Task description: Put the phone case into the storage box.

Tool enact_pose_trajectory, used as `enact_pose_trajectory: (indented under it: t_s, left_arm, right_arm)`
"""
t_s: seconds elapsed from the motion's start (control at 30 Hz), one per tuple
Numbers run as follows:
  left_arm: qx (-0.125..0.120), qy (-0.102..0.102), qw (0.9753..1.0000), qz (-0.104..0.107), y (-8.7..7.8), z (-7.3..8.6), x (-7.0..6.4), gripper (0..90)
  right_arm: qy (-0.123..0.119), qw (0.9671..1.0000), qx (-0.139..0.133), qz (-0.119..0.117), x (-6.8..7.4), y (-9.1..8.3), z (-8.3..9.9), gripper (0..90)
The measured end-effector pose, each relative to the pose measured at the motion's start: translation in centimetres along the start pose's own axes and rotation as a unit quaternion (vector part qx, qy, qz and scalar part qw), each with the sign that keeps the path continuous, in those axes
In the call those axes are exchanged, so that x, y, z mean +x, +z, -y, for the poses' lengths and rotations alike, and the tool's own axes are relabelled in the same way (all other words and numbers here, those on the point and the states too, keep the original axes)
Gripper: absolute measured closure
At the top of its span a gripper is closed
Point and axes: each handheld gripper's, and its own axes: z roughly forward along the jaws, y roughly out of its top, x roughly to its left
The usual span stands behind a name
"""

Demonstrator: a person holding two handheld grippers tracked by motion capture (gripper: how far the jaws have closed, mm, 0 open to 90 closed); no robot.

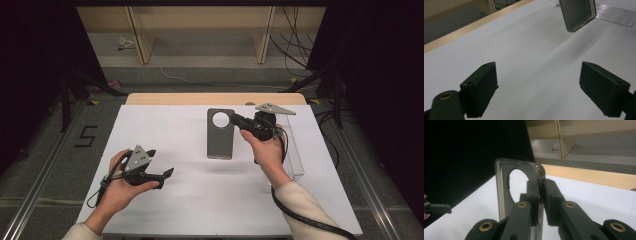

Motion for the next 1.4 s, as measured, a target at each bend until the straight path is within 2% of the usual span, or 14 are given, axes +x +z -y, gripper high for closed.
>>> enact_pose_trajectory:
  t_s: [1.4]
  left_arm:
    - [-0.002, -0.003, 1.0000, -0.001, 0.0, 0.0, 0.1, 14.6]
  right_arm:
    - [-0.008, 0.9994, -0.014, 0.030, -1.5, -1.3, -0.9, 83.6]
